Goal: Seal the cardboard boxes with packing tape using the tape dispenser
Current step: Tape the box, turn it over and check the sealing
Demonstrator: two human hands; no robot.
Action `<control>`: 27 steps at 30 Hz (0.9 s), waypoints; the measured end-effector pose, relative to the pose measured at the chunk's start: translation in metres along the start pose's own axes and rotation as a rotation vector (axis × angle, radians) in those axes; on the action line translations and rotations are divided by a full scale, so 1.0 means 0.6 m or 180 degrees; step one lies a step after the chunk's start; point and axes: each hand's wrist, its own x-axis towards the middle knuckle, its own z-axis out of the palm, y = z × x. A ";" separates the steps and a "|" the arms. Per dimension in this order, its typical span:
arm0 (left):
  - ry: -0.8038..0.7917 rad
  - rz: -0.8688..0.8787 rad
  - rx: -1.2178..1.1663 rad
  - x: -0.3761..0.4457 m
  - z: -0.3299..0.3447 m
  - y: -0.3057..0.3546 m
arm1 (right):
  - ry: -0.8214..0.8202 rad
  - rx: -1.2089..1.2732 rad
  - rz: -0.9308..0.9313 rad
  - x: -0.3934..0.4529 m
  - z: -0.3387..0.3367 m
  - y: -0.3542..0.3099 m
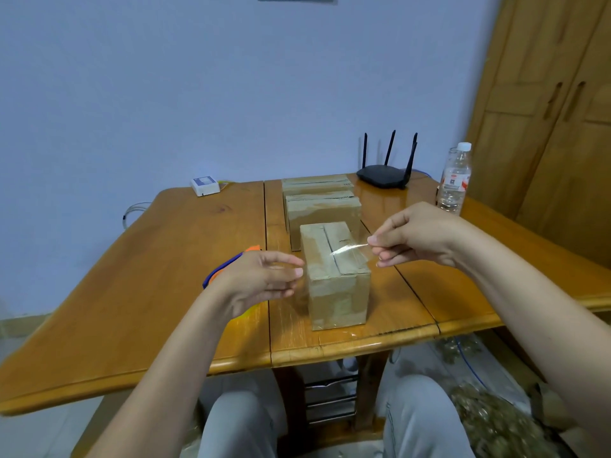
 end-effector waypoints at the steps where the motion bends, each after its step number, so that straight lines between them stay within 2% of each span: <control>1: -0.0037 -0.0008 -0.0162 -0.001 0.000 -0.002 | -0.0013 0.0055 0.0023 0.000 -0.001 0.004; 7: -0.0107 -0.0104 -0.0434 -0.006 0.000 -0.010 | -0.0082 0.0244 0.0084 0.008 -0.001 0.019; 12: 0.0127 -0.0081 -0.0585 -0.007 -0.003 -0.008 | -0.0042 0.0319 0.0068 0.010 0.002 0.026; 17: 0.0415 -0.0039 -0.0462 -0.010 -0.006 0.002 | 0.0097 0.0390 0.0037 0.007 0.011 0.039; 24: 0.0436 -0.0089 -0.0347 -0.011 -0.007 0.006 | 0.0056 0.0416 0.0137 0.005 0.007 0.055; 27: 0.0463 -0.0122 -0.0400 -0.013 -0.007 0.007 | -0.0112 0.0465 0.0229 0.001 0.001 0.055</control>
